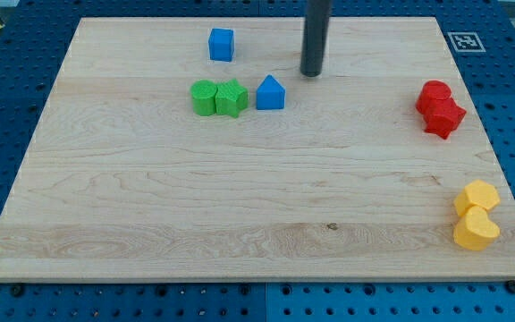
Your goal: Push the blue triangle to the right of the green star
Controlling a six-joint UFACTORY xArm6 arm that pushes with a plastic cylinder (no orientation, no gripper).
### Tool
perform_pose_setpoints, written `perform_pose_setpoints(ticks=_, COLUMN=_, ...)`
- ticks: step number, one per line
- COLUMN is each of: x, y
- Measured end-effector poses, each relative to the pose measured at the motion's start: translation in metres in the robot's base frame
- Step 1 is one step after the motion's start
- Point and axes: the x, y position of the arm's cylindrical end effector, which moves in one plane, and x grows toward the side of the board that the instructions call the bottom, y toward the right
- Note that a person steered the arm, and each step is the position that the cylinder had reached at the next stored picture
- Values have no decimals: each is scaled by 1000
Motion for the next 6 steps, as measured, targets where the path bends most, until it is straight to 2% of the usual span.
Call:
perform_pose_setpoints(ticks=1, x=16, y=31)
perform_pose_setpoints(ticks=2, x=40, y=9)
perform_pose_setpoints(ticks=4, x=36, y=-54)
perform_pose_setpoints(ticks=5, x=23, y=-58)
perform_pose_setpoints(ticks=6, x=30, y=-74)
